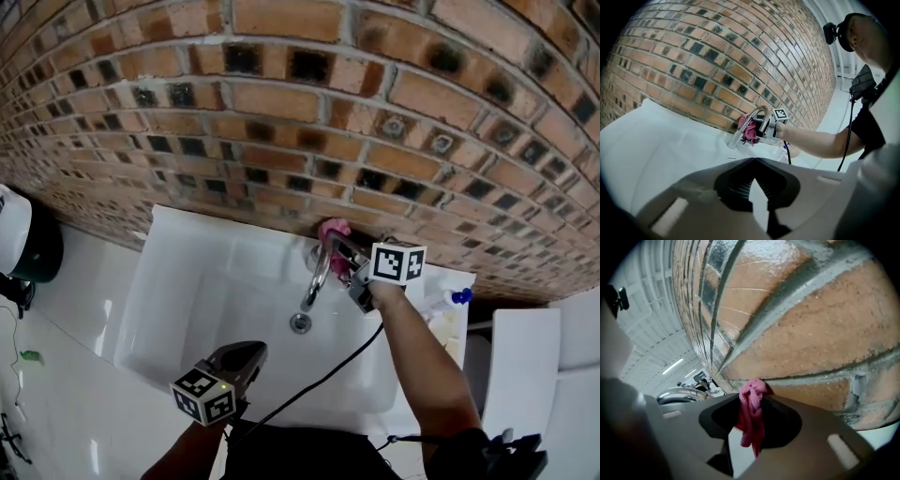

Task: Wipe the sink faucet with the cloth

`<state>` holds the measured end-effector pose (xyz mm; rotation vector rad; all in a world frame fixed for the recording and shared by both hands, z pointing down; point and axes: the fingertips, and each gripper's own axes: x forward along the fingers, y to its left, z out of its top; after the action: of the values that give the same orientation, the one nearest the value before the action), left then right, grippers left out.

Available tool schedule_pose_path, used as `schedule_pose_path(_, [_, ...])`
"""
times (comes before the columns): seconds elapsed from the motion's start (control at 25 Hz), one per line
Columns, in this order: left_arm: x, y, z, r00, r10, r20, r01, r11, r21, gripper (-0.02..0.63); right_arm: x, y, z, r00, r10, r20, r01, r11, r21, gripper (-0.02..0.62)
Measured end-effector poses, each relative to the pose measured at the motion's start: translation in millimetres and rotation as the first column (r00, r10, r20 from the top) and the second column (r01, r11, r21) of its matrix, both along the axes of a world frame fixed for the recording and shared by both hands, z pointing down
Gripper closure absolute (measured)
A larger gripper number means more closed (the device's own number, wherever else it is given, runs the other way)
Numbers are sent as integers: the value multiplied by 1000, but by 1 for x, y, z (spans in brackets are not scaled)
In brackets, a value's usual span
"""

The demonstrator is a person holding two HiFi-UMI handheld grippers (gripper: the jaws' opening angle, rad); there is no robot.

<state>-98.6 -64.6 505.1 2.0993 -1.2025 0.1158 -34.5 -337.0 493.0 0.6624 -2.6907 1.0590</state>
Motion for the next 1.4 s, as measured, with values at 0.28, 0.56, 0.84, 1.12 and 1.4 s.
schedule_pose_path(0.28, [0, 4, 0, 1000, 15, -17, -15, 1000, 4, 600, -6, 4, -30, 998, -36, 56, 37, 999, -16, 474])
schedule_pose_path(0.56, [2, 13, -8, 998, 45, -33, -44, 999, 26, 600, -17, 25, -78, 993, -122, -6, 121, 978, 172, 476])
schedule_pose_path(0.84, [-2, 28, -19, 998, 64, -25, -63, 997, 54, 600, -18, 59, -112, 985, -161, -60, 172, 930, 324, 476])
schedule_pose_path(1.12, [-3, 41, -25, 997, 81, -18, -80, 994, 72, 600, -18, 103, -130, 973, -175, -149, 225, 852, 472, 476])
schedule_pose_path(1.4, [-4, 56, -26, 995, 102, -5, -101, 992, 75, 600, -32, 156, -123, 917, -112, -384, 352, 681, 642, 476])
